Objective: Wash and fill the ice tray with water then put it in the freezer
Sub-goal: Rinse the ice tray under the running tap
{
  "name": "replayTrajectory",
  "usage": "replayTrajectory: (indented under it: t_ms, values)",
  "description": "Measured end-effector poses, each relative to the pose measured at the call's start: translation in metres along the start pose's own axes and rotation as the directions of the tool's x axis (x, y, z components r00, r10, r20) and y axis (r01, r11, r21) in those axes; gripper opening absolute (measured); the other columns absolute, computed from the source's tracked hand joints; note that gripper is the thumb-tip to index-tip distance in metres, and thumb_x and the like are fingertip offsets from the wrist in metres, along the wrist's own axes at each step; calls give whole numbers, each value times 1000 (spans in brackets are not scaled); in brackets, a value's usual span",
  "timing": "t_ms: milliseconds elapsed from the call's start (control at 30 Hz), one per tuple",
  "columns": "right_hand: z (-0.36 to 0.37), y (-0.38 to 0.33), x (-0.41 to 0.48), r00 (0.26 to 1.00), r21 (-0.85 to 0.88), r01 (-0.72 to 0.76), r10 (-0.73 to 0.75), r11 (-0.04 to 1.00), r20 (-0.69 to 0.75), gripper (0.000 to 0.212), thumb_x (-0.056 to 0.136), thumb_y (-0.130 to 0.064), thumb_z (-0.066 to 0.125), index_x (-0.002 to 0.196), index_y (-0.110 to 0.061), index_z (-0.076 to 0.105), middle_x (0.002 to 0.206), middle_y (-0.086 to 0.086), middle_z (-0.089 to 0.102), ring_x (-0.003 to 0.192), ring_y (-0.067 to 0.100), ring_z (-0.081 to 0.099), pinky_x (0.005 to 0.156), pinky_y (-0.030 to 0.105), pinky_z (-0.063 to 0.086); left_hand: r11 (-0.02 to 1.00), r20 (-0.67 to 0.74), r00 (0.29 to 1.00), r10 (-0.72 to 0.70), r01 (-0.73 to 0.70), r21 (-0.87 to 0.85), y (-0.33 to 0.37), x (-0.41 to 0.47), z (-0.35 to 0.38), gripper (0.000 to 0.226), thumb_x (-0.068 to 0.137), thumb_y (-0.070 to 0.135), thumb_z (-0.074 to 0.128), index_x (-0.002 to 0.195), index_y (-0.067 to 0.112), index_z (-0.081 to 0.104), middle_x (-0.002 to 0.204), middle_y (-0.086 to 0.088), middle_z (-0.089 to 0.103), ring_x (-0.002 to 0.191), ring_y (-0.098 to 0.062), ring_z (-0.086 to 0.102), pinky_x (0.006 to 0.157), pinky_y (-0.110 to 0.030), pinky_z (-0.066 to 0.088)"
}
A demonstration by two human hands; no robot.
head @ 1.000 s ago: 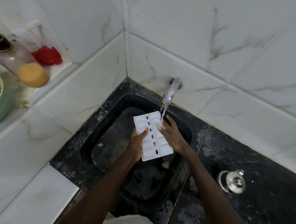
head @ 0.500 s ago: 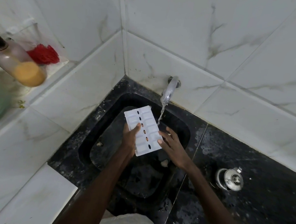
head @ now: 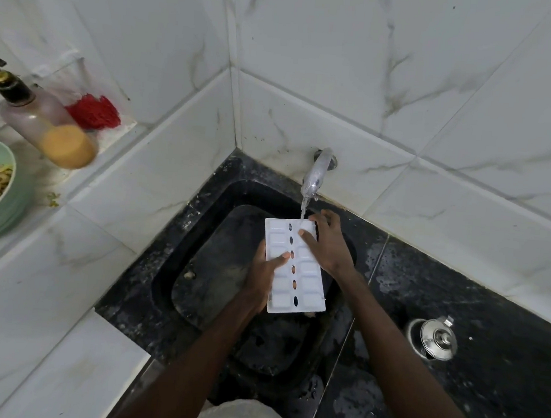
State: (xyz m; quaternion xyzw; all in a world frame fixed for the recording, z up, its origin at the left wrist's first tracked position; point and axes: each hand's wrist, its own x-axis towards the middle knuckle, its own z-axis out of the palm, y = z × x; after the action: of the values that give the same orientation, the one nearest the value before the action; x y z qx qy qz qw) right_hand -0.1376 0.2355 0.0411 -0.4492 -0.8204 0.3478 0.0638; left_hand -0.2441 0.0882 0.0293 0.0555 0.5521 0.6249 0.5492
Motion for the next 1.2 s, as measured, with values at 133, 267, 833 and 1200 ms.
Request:
replayTrajectory:
  t_ms: [133,267,833,1200]
  values:
    - [4,1,3,1000,-26,22,-22,999,-17,44,100,-39,61,136,-15,54,156,6,25,133,25,47,109,35,41,1000,-7,1000,-3,3,0,-1,2,-2,41,95,4,67,133,15,56,119,-17,73,101,-37,74,72,-48,62]
    - [10,-3,5,997,-158,69,-73,985,-15,42,101,-31,54,138,-13,55,158,9,30,137,30,43,111,45,44,999,-5,1000,0,0,35,-5,5,0,41,96,5,65,134,15,56,118,-13,74,98,-33,75,71,-44,62]
    - [14,-13,-18,988,-487,135,-151,863,7,55,110,-48,21,158,-26,35,173,0,7,159,31,2,124,64,9,996,2,997,74,-74,44,2,21,16,46,103,11,57,147,19,47,131,-12,68,112,-34,71,85,-46,62]
    - [17,-13,-39,988,-499,152,-141,853,60,54,109,-52,20,160,-37,30,173,-2,-3,159,31,-1,123,66,8,997,-116,991,65,-68,-19,7,38,12,35,104,7,54,138,16,52,124,-12,70,97,-24,74,74,-38,63]
